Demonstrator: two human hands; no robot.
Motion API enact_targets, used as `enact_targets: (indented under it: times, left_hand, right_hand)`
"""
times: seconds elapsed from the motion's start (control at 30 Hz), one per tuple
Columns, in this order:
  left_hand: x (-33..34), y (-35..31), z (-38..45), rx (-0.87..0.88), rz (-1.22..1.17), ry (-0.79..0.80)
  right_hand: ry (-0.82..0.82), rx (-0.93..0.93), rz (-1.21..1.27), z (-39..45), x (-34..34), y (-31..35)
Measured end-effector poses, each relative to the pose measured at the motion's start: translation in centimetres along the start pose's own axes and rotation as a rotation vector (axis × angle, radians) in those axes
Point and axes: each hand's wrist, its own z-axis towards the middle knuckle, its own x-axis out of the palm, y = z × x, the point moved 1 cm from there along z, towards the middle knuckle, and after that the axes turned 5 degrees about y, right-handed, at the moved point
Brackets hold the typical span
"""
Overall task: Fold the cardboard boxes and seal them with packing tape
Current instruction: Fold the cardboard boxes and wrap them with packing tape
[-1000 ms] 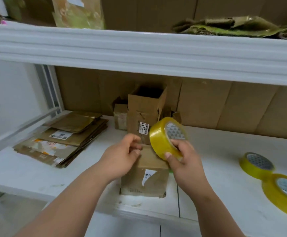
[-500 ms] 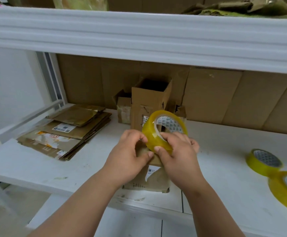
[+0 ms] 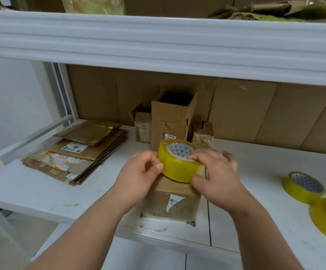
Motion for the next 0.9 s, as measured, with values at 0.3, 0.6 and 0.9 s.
enact_targets:
  times: [0.3,0.6,0.9]
  left_hand:
    - [-1.4,-0.1,0.4,-0.2,-0.589,0.028]
    - [-1.1,0.9,0.5,-0.286,-0.709,-0.112]
    - [-0.9,1.3,0.8,-0.29,-0.559,-0.213]
  right_hand:
    - [0.12,-0.095,0.121,1.1,-0.7,2.0]
    - [0.259,-0.096,0.217,1.6,-1.0,1.7]
    - [0.226,-0.158,0.051,1.9,-1.3,0.8]
